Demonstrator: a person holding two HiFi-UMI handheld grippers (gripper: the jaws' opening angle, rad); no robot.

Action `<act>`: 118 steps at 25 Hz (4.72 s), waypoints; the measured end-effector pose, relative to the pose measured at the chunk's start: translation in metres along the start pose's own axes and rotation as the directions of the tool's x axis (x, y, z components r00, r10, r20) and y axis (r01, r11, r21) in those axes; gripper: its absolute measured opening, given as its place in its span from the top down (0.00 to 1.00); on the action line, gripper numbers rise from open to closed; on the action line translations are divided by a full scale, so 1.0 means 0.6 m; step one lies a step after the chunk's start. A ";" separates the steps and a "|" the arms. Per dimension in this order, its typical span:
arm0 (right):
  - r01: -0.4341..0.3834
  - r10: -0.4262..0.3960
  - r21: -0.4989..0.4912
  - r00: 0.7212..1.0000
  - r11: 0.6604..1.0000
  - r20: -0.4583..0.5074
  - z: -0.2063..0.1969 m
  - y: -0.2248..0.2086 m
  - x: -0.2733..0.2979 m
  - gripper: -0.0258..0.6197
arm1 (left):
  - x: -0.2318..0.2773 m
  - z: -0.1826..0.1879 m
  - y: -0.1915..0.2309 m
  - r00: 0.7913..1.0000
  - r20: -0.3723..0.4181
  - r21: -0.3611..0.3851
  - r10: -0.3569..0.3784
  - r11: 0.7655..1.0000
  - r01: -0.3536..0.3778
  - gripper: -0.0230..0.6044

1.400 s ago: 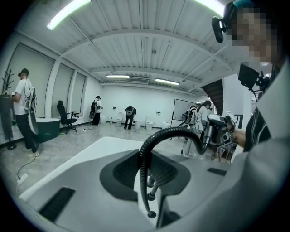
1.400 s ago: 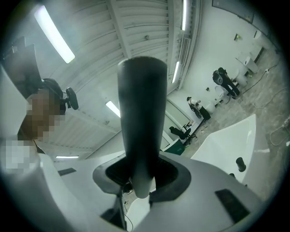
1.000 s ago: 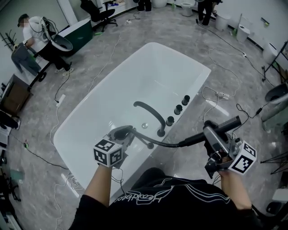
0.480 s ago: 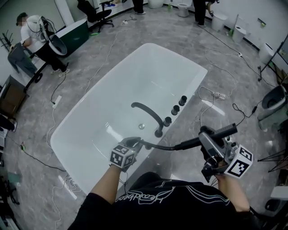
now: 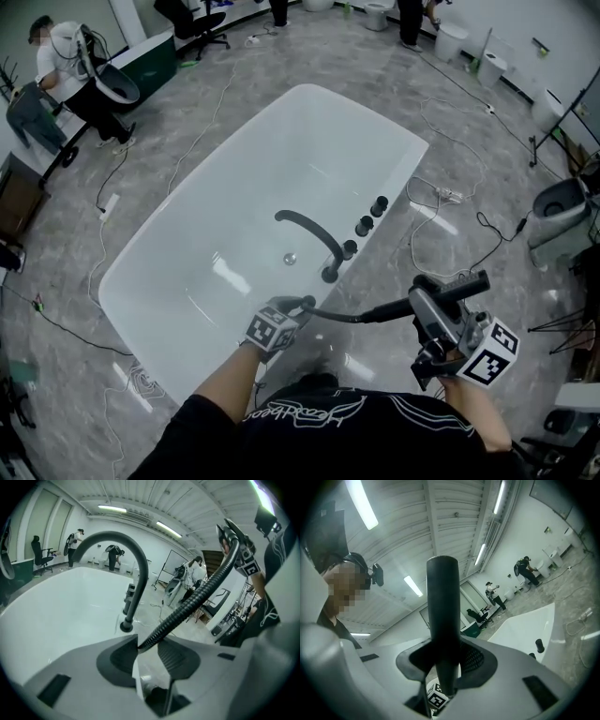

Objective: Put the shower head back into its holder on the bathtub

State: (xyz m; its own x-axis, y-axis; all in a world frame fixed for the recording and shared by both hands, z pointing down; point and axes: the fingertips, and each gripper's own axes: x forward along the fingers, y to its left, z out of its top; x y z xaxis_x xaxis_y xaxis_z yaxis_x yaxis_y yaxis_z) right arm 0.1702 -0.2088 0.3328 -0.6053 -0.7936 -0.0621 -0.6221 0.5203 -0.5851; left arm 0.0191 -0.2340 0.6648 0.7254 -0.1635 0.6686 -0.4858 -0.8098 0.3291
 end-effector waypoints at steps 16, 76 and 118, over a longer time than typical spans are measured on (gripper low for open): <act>0.156 -0.176 -0.175 0.979 0.972 -0.100 -0.108 -0.037 0.071 0.77 | -0.169 0.091 -0.042 0.953 0.300 0.015 -0.035 0.999 0.032 0.91; 0.021 -0.362 -0.541 0.765 0.841 -0.533 -0.509 -0.197 0.222 0.66 | -0.485 0.019 -0.052 0.856 0.483 -0.206 0.183 0.974 -0.092 0.96; -0.371 0.270 -0.248 0.892 0.895 -0.361 -0.203 0.299 -0.270 0.94 | -0.398 0.125 -0.613 0.859 0.502 0.183 -0.105 0.983 0.013 0.96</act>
State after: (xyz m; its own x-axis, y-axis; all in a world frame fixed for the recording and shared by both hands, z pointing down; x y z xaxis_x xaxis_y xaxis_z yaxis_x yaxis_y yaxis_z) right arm 0.0961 0.0514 0.3364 -0.8877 -0.4537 0.0787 -0.4551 0.8384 -0.2999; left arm 0.0612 0.0607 0.3337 0.9184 -0.3383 0.2051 -0.3789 -0.9013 0.2099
